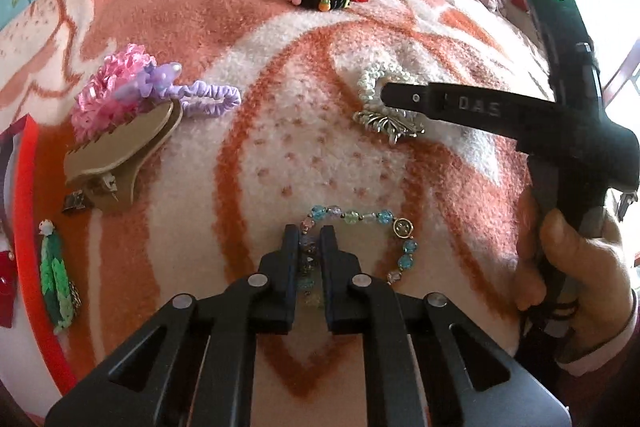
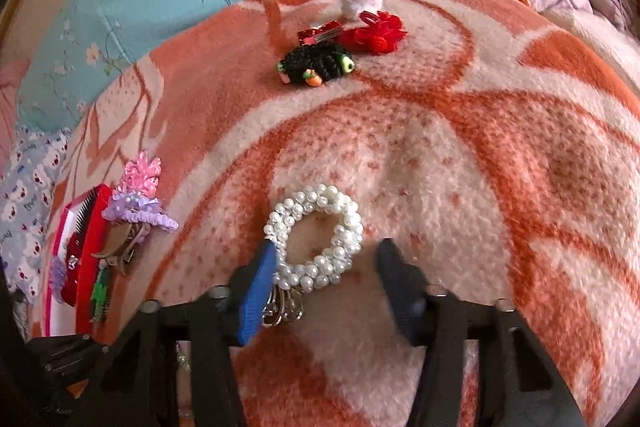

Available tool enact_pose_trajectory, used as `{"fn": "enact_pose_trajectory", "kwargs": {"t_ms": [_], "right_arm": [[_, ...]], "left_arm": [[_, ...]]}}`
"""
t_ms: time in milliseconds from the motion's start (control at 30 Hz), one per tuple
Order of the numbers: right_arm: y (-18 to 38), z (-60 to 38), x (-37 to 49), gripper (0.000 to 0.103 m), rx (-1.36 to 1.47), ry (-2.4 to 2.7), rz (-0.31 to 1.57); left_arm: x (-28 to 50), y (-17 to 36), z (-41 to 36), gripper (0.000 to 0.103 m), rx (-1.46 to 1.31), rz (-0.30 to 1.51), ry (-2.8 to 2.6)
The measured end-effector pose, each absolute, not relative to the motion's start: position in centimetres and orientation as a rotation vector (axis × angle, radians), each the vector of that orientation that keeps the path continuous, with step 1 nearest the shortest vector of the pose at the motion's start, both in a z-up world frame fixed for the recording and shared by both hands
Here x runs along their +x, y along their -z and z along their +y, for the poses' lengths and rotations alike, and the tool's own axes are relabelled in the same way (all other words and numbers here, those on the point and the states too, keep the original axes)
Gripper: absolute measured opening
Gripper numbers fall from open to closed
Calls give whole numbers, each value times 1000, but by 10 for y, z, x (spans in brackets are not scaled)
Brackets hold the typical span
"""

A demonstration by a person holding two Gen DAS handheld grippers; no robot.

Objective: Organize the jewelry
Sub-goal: 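Grasp the blue beaded bracelet with the left tool while the right tool grasps the pearl scrunchie, then lower the bead bracelet and pearl scrunchie into the white box and open both tools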

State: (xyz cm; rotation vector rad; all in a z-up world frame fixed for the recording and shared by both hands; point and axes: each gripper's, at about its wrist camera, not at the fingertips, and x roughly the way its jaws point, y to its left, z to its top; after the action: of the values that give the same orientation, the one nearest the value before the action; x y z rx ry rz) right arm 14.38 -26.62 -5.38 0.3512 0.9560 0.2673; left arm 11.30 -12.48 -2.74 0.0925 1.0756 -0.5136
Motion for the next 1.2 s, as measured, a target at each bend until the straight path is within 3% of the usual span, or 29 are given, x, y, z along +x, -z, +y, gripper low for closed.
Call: {"fn": "enact_pose_trajectory", "kwargs": {"t_ms": [33,1200], "right_arm": [[55,-266,144,14,356,-273,958],[-50,-166,73,14,293,-642,778]], "left_arm": [[113,27,-123,8,82,1075,514],[77,-52,28,7,-181,873,267]]}}
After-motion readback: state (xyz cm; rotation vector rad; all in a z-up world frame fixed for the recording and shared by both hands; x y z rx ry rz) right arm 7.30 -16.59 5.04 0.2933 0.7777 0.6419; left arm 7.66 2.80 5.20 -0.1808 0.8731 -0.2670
